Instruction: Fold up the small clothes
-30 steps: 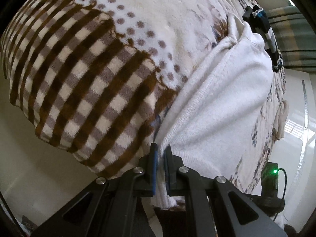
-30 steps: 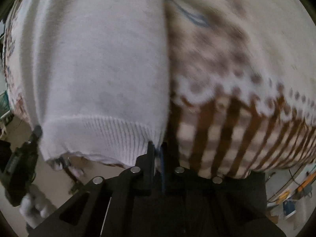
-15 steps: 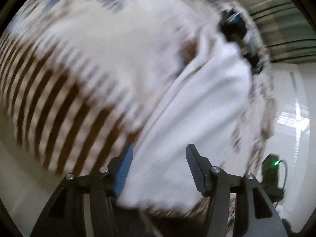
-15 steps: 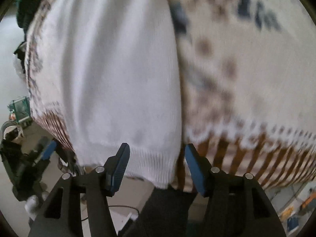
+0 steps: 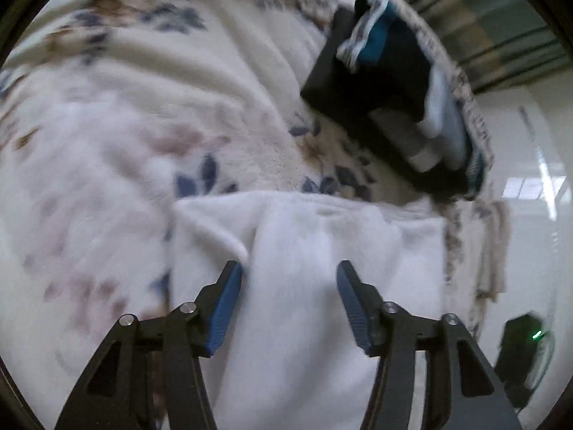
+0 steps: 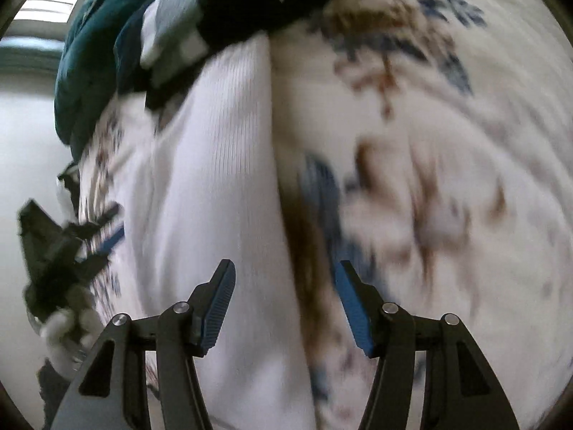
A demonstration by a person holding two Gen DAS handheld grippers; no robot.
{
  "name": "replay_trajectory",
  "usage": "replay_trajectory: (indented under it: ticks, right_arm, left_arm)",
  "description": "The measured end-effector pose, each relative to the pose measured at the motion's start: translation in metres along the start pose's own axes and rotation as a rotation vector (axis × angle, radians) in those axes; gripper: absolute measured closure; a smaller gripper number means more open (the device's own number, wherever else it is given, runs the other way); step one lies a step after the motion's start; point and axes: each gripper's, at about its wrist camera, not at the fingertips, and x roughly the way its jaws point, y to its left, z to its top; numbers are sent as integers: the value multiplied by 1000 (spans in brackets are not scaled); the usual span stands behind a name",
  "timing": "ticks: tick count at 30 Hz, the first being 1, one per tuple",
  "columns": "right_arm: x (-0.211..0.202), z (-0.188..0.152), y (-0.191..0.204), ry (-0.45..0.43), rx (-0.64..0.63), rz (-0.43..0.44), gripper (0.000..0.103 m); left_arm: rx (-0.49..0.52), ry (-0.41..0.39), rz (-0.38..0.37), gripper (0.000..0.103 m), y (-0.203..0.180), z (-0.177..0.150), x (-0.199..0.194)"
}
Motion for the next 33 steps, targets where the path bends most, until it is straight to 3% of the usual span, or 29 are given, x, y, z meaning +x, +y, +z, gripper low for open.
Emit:
replay_trajectory:
  ticks: [1, 2, 5, 8, 11, 15, 19, 20, 22, 26, 28, 33]
  right_arm:
    - [5, 15, -2, -6, 9, 11, 42]
    - [11, 29, -2, -6, 23, 27, 42]
    - [23, 57, -9, -7, 71, 96, 40]
    - [36, 74, -4, -6, 92, 113, 40]
    - [45, 92, 9, -8, 68, 74, 41]
    - [61, 92, 32, 2, 32, -41, 41]
    - [51, 77, 40, 3, 25, -93, 40]
    - [39, 67, 39, -1, 31, -89, 39]
    - [23, 53, 40, -8, 53, -70, 31]
    - [-19, -6, 28, 32, 97, -5, 31]
    - [-34, -42, 21, 59, 111, 6, 31]
    - [-48, -139, -7, 160, 140, -3, 31]
  left_arm:
    - [15, -7, 7, 89, -3, 1, 3]
    - [24, -27, 17, 96, -4, 2, 2]
    - [17, -120, -36, 97, 2, 2, -25]
    - [-7, -152, -42, 97, 18, 10, -40]
    - [-35, -120, -32, 97, 41, 22, -33]
    - [-55, -7, -63, 95, 61, 38, -1]
    - [-12, 48, -120, 82, 60, 39, -5]
    - [-5, 45, -144, 80, 60, 36, -13]
    - [2, 39, -169, 63, 60, 28, -29]
    - [34, 20, -192, 61, 62, -10, -80]
    - [42, 30, -199, 52, 65, -36, -102]
    - [40, 113, -164, 51, 73, -130, -133]
